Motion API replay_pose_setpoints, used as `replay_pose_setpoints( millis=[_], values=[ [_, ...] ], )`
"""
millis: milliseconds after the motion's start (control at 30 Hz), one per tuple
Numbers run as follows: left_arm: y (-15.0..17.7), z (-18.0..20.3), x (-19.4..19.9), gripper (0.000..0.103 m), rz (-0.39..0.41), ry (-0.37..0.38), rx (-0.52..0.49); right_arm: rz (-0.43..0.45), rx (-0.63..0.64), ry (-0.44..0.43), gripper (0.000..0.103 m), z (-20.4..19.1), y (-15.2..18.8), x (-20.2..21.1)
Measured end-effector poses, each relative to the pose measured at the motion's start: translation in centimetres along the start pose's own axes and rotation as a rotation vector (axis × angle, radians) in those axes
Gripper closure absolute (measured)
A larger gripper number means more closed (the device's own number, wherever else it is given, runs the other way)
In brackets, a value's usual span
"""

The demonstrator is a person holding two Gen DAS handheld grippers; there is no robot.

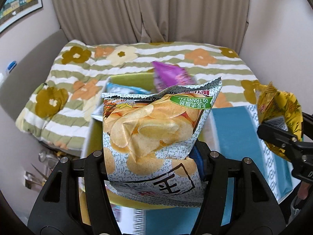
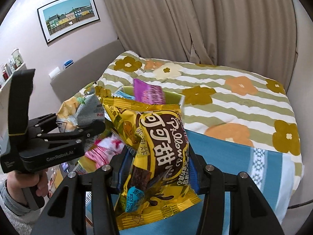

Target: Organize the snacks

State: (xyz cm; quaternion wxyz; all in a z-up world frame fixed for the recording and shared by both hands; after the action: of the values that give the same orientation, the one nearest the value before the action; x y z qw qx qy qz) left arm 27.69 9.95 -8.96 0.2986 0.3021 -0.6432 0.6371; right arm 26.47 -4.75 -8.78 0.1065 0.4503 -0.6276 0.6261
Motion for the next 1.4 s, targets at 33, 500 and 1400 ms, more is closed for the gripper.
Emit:
replay_pose_setpoints(
  millis=[33, 500, 1400],
  values=[
    [0.0, -1.3, -0.6, 0.046, -0.010, 0.005, -0.010, 0.001, -0.013, 0.001, 0.057, -0.6, -0.2, -0.4],
    [1.5, -7.2, -5.6, 0.000, -0.114, 0.157, -0.097, -0.057, -0.170, 0.111, 0.057, -5.8, 0.8, -5.0],
    [4.8, -10.3, -4.3, 0.000, -0.115, 0.144, -0.094, 0.010, -0.158, 0.275, 0.001, -9.5, 1.3, -7.6]
  ],
)
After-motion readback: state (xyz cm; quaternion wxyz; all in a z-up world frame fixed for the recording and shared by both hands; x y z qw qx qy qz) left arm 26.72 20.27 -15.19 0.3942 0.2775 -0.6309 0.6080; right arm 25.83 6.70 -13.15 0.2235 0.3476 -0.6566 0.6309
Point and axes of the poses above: each gripper's, at about its wrist camera, not at the fingertips, and x roughly against the way its jaws point, z to its right, y to its underside, the point moved 1 cm from there along -x, roughly the way its jaws point, and after that the axes turned 2 degrees about x, right-handed, at the moved point
